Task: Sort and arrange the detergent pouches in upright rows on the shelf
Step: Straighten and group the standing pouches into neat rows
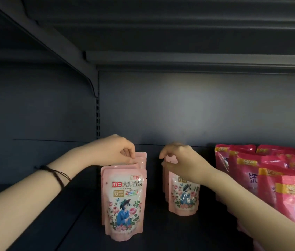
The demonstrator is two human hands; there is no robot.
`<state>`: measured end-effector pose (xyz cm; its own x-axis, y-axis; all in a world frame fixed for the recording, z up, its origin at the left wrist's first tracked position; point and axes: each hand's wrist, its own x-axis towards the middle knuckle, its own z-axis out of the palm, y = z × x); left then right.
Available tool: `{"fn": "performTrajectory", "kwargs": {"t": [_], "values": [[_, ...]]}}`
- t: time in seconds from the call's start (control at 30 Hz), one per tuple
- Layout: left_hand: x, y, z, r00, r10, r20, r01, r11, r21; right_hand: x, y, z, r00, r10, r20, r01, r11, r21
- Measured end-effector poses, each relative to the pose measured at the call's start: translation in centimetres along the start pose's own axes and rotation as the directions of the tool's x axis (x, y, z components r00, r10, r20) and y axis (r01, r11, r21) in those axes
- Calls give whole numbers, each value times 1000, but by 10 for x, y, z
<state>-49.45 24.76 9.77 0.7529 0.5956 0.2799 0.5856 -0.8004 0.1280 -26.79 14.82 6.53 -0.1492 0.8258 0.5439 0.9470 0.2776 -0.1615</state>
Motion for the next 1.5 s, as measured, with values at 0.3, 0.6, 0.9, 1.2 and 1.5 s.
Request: {"fn": "performTrajectory", "kwargs": {"t": [0.3, 0.6, 0.9, 1.2, 1.5], "values": [[-50, -38, 8, 994, -112, 15, 112, 993, 43, 28, -50, 27, 967, -44, 252, 56, 998, -40], [-46, -41, 40, 996, -82, -33, 63, 916, -396, 37, -53, 42, 941, 55, 335, -56, 998, -7], [-45, -43, 41, 981, -112, -159, 32, 900, -434, 32, -46, 41, 975, 111, 192, -146, 973, 181], [-32, -3, 42, 923, -279, -263, -27, 637, -770, 5, -27, 27, 954, 286, -84, -194, 809, 555], [11, 76, 108, 817, -520, -251, -137, 247, -959, -40, 10, 32, 803, 561, -201, -218, 590, 777]]}}
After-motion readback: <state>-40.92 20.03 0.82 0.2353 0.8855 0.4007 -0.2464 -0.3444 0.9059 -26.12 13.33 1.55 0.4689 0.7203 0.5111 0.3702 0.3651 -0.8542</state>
